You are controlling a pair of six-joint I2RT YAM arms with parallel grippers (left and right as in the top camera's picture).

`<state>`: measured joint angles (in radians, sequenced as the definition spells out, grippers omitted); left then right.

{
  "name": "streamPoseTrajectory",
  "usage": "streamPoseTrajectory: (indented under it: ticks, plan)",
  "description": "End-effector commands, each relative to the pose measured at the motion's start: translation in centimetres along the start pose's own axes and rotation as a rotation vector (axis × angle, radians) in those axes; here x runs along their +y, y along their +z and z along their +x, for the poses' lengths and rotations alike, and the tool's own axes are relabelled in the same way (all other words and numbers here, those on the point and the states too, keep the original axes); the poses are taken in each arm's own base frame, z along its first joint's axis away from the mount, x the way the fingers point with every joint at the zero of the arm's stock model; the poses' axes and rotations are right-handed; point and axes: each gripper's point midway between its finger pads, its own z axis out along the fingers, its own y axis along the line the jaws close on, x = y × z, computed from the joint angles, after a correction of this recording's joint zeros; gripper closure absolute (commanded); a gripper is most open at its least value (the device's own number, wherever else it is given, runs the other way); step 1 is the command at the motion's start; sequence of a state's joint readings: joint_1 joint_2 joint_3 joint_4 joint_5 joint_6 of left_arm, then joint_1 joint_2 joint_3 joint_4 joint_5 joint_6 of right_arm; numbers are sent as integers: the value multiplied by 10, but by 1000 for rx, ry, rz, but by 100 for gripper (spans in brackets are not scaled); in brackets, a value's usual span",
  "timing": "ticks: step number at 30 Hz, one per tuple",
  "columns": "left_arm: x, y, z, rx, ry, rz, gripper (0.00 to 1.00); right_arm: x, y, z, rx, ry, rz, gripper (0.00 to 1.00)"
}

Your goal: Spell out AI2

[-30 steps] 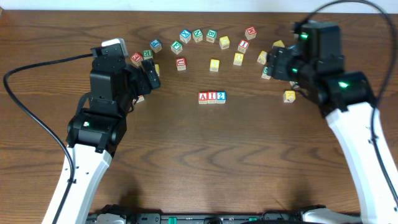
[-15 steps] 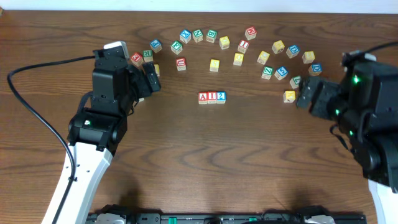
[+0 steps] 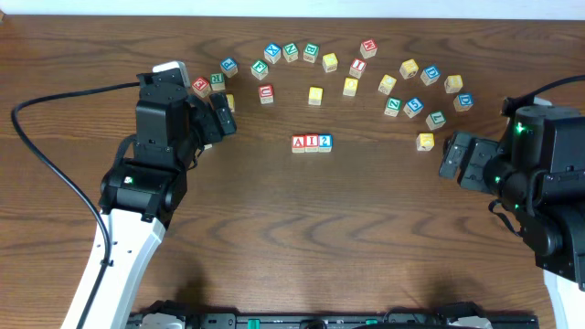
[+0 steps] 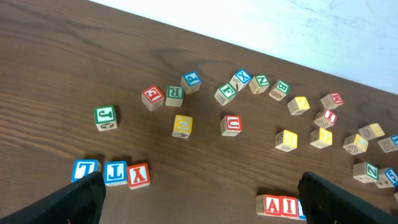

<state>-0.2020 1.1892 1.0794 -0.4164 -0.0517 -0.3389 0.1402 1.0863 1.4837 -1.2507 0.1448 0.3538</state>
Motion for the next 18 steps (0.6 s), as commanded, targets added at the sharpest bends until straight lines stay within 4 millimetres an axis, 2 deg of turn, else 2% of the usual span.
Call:
streamPoseTrajectory:
  ticks: [1,5,9,14,18]
  plan:
    - [0,1,-1,0,9,-4,2,-4,0,-6,-27,-8,23,1]
    - [0,1,-1,0,9,-4,2,-1,6,-18,-98,-66,-2,1]
    - [0,1,-1,0,9,-3,3,12,17,-23,-244,-141,-90,1]
    - [0,1,-1,0,9,-4,2,12,34,-13,-426,-140,-138,1]
    - [0,1,-1,0,9,-4,2,7,45,4,-567,-130,-169,1]
